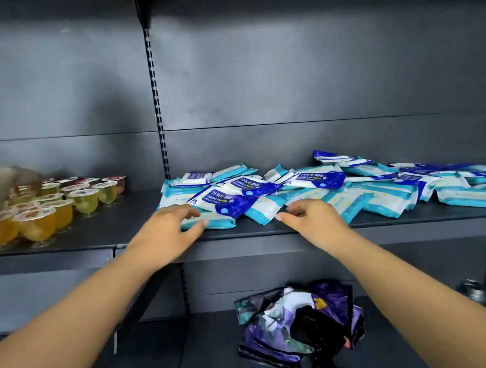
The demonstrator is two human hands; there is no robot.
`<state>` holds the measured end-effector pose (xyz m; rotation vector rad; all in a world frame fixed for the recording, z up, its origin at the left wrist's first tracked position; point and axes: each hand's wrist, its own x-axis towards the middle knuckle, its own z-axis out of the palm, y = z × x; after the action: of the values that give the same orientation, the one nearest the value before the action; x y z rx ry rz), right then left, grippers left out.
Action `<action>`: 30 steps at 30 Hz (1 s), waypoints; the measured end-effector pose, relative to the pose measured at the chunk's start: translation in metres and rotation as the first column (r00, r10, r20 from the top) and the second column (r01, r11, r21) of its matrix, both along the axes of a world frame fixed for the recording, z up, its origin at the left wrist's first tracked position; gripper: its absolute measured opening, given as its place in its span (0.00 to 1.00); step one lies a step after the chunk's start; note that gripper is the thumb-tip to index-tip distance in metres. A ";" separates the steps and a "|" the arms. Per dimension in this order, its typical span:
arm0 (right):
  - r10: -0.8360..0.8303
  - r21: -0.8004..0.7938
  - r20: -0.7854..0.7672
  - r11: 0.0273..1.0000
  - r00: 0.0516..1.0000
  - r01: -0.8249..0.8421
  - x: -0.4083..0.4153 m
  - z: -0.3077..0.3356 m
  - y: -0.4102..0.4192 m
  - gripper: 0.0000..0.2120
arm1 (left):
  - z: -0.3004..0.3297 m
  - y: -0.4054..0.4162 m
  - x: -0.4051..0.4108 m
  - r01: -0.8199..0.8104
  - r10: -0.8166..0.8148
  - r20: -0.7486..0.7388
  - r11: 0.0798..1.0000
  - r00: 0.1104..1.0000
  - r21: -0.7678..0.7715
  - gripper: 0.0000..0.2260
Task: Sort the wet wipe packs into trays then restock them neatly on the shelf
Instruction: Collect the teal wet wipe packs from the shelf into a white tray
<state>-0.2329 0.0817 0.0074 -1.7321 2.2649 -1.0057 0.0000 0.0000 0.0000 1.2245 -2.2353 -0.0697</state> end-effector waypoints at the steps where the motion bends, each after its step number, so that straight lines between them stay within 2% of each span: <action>1: -0.014 -0.001 0.002 1.000 1.000 0.014 0.002 0.001 -0.011 0.20 | 0.000 -0.012 0.001 0.007 -0.007 -0.013 1.000 1.000 0.015 0.17; 4: -0.085 0.008 0.019 0.996 0.996 0.085 0.004 0.007 -0.039 0.26 | 0.000 -0.045 0.004 -0.009 0.006 0.024 0.995 1.000 0.100 0.23; 7: -0.133 0.105 0.196 0.988 0.972 0.114 0.001 0.008 -0.067 0.32 | -0.006 -0.075 0.005 0.012 -0.020 0.042 0.984 0.999 0.178 0.24; 9: -0.166 0.185 0.236 0.975 0.958 0.123 0.002 0.010 -0.078 0.29 | -0.009 -0.088 0.006 0.036 -0.050 0.057 0.973 0.997 0.228 0.21; 10: -0.184 0.235 0.207 0.963 0.961 0.133 0.002 0.011 -0.082 0.28 | -0.011 -0.090 0.005 0.039 -0.060 0.081 0.969 0.995 0.242 0.21; 13: -0.264 0.315 0.153 0.926 0.952 0.206 -0.004 0.014 -0.092 0.32 | -0.012 -0.095 0.001 0.042 -0.076 0.139 0.971 0.987 0.235 0.23; 15: -0.278 0.307 0.268 0.932 0.922 0.192 -0.009 0.015 -0.092 0.26 | -0.010 -0.095 -0.001 0.034 -0.070 0.146 0.971 0.987 0.238 0.24; 18: -0.216 0.247 0.553 0.965 0.805 0.088 -0.013 0.018 -0.085 0.10 | -0.010 -0.095 -0.001 0.033 -0.070 0.141 0.967 0.987 0.251 0.24; 20: -0.168 0.188 0.725 0.981 0.668 0.042 -0.014 0.022 -0.074 0.06 | -0.009 -0.096 -0.001 0.026 -0.072 0.163 0.962 0.984 0.272 0.25; 23: -0.144 0.139 0.833 0.989 0.534 0.049 -0.019 0.027 -0.058 0.03 | -0.007 -0.100 -0.001 0.008 -0.093 0.238 0.942 0.967 0.335 0.29; 27: -0.095 -0.020 0.924 0.955 0.370 0.297 -0.031 0.028 -0.042 0.03 | -0.008 -0.098 0.002 -0.003 -0.121 0.309 0.928 0.943 0.373 0.32; 30: 0.075 -0.227 0.952 0.825 0.298 0.517 -0.044 0.030 -0.030 0.06 | -0.005 -0.091 0.007 -0.034 -0.115 0.351 0.920 0.929 0.391 0.39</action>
<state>-0.2767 0.0517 0.0378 -0.4097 1.4330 -2.1007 0.0070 -0.0908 -0.0050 1.5000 -2.6655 -0.3471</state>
